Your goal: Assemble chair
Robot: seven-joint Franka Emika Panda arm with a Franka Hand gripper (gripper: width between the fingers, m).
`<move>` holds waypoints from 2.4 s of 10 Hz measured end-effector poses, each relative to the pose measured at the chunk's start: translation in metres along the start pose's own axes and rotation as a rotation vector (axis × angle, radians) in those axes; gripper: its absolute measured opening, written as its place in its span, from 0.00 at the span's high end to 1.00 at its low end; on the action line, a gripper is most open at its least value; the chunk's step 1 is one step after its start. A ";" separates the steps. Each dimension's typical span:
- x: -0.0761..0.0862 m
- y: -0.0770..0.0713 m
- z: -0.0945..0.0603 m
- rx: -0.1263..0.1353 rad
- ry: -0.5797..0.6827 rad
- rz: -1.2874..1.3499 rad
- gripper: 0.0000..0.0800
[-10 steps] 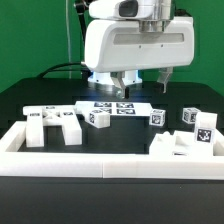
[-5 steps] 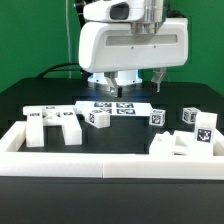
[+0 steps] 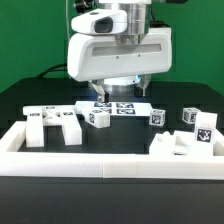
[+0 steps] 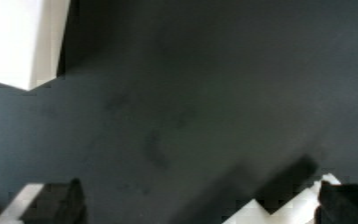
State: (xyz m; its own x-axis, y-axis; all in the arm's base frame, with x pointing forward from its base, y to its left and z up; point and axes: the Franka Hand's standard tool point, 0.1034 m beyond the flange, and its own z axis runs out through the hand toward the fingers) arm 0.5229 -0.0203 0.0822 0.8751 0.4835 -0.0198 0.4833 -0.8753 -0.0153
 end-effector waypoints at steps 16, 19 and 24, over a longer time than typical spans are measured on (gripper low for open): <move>-0.049 0.000 0.017 0.074 -0.474 0.077 0.19; -0.064 -0.004 0.027 0.031 -0.625 0.122 0.19; -0.073 -0.012 0.039 0.094 -0.879 0.108 0.19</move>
Offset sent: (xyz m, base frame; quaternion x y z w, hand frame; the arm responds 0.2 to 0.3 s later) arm -0.0419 -0.0103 -0.0085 0.0128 0.0093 -0.0237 0.9996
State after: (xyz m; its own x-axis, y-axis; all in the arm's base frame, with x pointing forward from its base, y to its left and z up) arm 0.4526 -0.0446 0.0445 0.5621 0.2602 -0.7850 0.3609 -0.9312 -0.0502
